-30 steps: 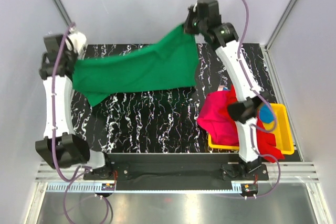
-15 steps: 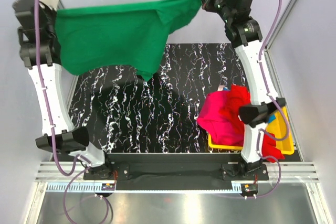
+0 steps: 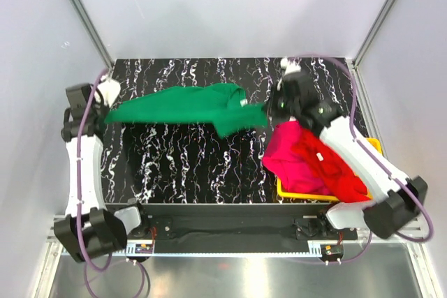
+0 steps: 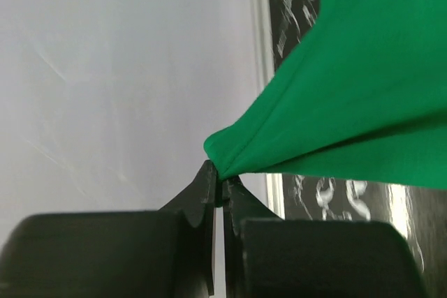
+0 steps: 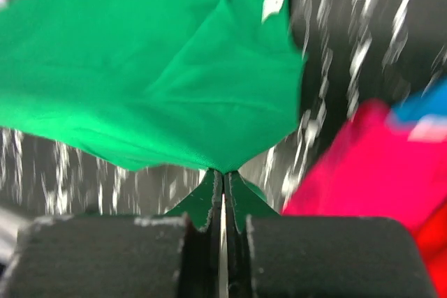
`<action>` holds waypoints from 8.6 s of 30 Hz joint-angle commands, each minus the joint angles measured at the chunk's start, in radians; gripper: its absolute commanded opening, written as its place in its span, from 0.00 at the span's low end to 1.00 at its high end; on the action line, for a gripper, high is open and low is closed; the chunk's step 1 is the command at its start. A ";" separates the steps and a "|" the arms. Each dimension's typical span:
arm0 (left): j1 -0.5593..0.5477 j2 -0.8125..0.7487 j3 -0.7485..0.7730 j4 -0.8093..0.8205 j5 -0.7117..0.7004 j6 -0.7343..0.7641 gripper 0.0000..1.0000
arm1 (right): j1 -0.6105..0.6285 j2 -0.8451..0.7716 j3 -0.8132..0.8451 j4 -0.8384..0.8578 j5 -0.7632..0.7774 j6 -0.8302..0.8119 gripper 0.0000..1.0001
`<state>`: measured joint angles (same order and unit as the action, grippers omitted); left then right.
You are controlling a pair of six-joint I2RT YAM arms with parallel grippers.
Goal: Fold and stack the t-shirts
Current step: Fold the tshirt
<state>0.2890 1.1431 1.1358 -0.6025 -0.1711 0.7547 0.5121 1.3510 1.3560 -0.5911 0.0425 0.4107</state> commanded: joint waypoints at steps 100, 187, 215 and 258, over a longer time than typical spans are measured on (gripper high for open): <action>0.062 0.365 -0.403 0.515 -0.047 0.250 0.00 | 0.009 0.484 -0.095 -0.035 -0.075 0.002 0.00; 0.085 0.995 0.501 -0.033 0.328 -0.356 0.36 | 0.042 1.079 1.000 -0.184 -0.247 -0.286 0.00; 0.098 0.664 0.108 0.087 0.328 -0.253 0.00 | 0.057 0.611 0.238 0.103 -0.153 -0.153 0.00; 0.128 0.920 0.412 -0.053 0.338 -0.209 0.00 | 0.089 0.631 0.186 0.068 -0.138 -0.162 0.00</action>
<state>0.4080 2.0739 1.5261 -0.6792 0.1329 0.5331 0.5968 1.9995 1.4956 -0.5205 -0.1200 0.2550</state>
